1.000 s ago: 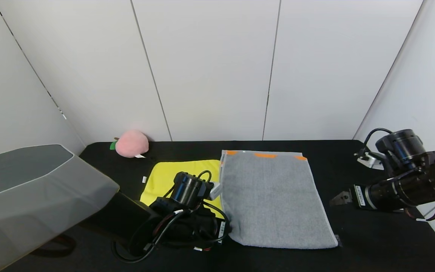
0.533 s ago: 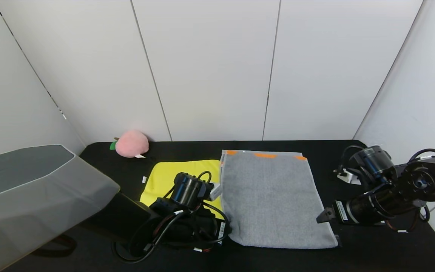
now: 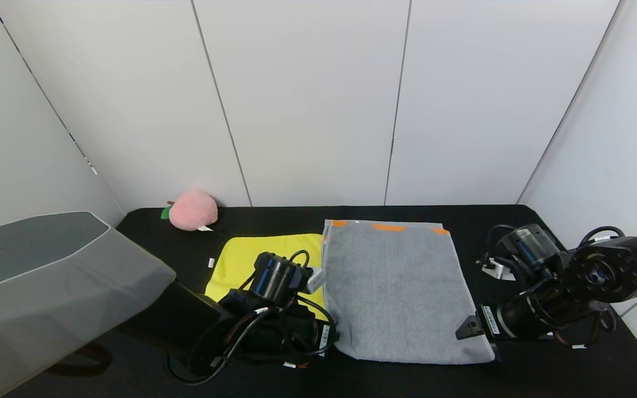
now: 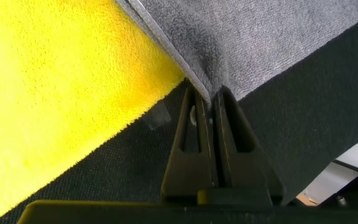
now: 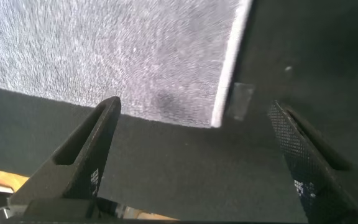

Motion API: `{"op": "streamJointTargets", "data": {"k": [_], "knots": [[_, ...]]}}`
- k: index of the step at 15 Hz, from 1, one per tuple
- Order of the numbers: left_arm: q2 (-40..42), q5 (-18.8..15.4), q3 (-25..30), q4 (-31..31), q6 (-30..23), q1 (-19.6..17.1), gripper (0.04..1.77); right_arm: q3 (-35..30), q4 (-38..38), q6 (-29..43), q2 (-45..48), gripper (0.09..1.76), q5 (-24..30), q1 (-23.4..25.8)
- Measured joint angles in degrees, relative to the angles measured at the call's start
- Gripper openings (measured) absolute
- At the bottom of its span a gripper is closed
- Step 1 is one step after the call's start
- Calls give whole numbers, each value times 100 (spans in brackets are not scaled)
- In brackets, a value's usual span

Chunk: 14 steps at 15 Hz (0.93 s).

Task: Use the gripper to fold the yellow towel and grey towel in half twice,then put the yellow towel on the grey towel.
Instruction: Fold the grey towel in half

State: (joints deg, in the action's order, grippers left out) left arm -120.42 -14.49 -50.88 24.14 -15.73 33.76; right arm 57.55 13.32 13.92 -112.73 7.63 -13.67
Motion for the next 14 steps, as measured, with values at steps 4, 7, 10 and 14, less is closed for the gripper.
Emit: {"op": "streamJointTargets", "data": {"k": [4, 7, 10, 14], "knots": [[0, 0, 0, 0, 0, 0, 13, -6, 2, 105, -100, 171, -9, -146], [0, 0, -2, 0, 2, 0, 13, -9, 2, 112, -169, 171, -11, -216], [0, -1, -5, 0, 2, 0, 13, -26, 2, 112, -213, 171, -9, -267], [0, 0, -10, 0, 2, -16, 13, -41, 5, 195, -257, 171, -16, -352]]}}
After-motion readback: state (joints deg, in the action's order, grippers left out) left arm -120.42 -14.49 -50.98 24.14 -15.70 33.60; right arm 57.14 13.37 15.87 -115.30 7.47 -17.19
